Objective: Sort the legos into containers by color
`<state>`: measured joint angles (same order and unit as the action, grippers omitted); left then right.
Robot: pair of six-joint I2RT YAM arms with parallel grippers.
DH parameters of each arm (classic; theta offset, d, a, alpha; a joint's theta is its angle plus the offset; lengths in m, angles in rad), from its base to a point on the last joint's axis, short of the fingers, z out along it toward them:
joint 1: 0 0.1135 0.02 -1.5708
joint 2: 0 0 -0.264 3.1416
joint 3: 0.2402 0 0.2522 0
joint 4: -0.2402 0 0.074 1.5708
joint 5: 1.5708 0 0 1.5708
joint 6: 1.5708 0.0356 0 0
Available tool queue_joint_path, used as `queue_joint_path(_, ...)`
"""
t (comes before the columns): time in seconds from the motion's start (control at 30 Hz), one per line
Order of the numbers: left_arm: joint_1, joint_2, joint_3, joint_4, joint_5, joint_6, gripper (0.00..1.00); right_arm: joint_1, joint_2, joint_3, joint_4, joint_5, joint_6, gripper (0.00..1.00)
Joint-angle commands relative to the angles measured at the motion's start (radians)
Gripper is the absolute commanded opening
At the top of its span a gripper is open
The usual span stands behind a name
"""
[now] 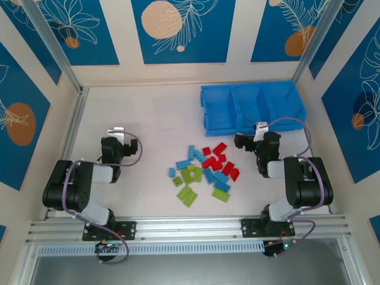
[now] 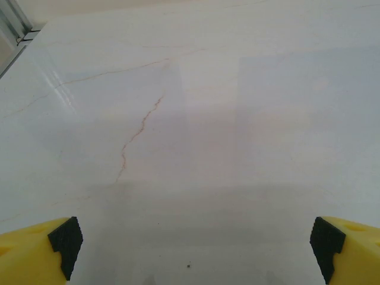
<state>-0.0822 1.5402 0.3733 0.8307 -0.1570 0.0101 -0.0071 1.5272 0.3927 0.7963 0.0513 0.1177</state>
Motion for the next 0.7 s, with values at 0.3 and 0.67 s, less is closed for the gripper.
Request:
queue_joint_path(0.3,0.006,-0.008,0.016,0.021,0.01,0.005,1.0,-0.001,-0.005,0.026,0.005,-0.012,-0.024,0.99)
queue_joint_path(0.67,0.006,-0.025,0.009,0.021,0.065,0.03,1.0,0.051,-0.148,0.053,-0.189,0.097,-0.03,0.95)
